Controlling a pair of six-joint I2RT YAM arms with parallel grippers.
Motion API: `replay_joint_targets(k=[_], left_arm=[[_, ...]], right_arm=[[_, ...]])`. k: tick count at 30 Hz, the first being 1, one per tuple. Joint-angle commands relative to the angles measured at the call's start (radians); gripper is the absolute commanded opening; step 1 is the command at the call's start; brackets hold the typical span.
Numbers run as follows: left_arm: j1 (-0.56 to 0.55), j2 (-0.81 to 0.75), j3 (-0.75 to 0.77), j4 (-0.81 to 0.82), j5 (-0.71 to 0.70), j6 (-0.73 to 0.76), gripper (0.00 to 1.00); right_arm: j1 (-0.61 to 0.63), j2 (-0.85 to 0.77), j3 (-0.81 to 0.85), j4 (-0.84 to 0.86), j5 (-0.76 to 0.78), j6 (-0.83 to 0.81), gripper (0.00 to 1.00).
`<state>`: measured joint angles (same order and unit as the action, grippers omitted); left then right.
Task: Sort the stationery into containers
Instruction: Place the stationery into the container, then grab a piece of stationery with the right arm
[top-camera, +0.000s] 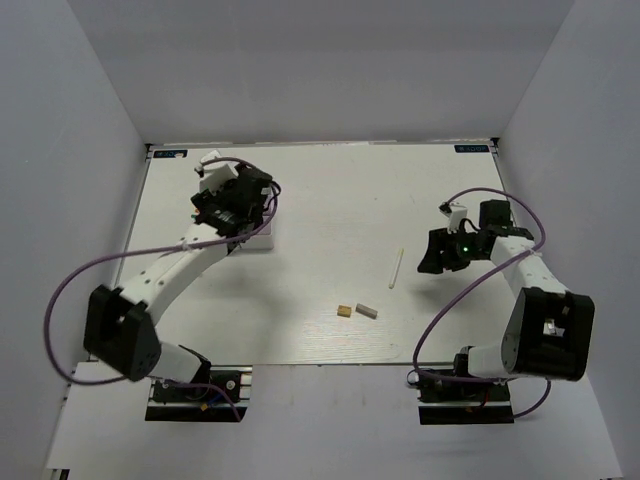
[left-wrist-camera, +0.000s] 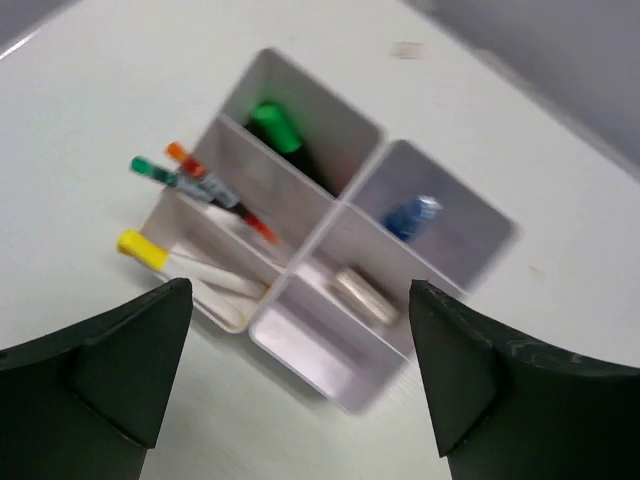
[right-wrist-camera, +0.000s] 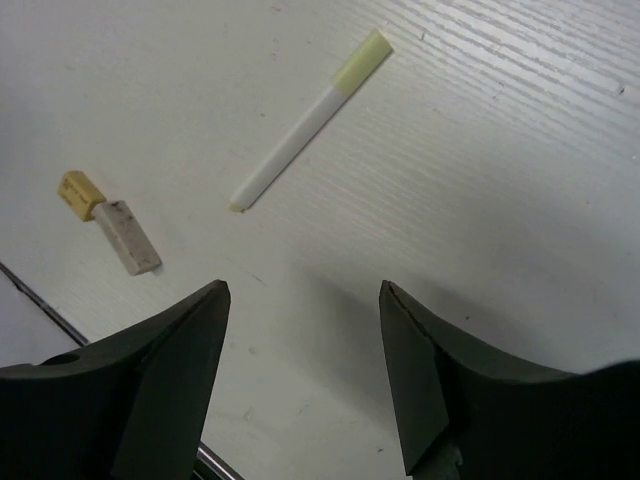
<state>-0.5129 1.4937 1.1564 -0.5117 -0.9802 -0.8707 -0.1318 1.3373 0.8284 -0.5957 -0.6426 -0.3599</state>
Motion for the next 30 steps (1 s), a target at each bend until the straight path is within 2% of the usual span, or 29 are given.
replay_joint_targets(k=[1,2,4,5,8,9,11,15,19,21,30], left_arm=[[0.001,-0.169,-0.009,0.051,0.256,0.209,1.0],[0.001,-0.188,-0.009,0.036,0.355,0.232,1.0],[0.001,-0.226,-0.009,0.007,0.45,0.265,1.0],[0.001,-0.278,-0.03,0.019,0.569,0.313,1.0],[0.001,-0.369,-0.128,0.058,0.762,0.352,1.0],[0.001,-0.427,-0.174,0.058,0.797,0.352,0.94],[0.001,-0.481,-0.217,0.036,0.865,0.334,0.92],[0.001,-0.614,-0.335,-0.02,0.9,0.287,0.89],[0.001,-0.726,-0.388,-0.085,0.913,0.259,0.89],[0.001,-0.768,-0.412,-0.114,0.913,0.249,0.89],[0.001,-0.817,-0.529,-0.116,1.003,0.165,0.87]], right_arm=[[0.082,0.081,0.066,0.057,0.135,0.081,0.68],[0.098,0.097,0.084,0.063,0.156,0.093,0.68],[0.126,0.126,0.115,0.085,0.228,0.146,0.68],[0.183,0.164,0.126,0.108,0.265,0.182,0.67],[0.265,0.244,0.205,0.137,0.363,0.277,0.58],[0.293,0.275,0.239,0.135,0.382,0.297,0.58],[0.323,0.309,0.271,0.14,0.432,0.352,0.54],[0.4,0.381,0.317,0.145,0.515,0.438,0.54],[0.454,0.437,0.374,0.079,0.671,0.515,0.54],[0.457,0.428,0.354,0.089,0.702,0.516,0.53],[0.486,0.35,0.287,0.105,0.785,0.524,0.48]])
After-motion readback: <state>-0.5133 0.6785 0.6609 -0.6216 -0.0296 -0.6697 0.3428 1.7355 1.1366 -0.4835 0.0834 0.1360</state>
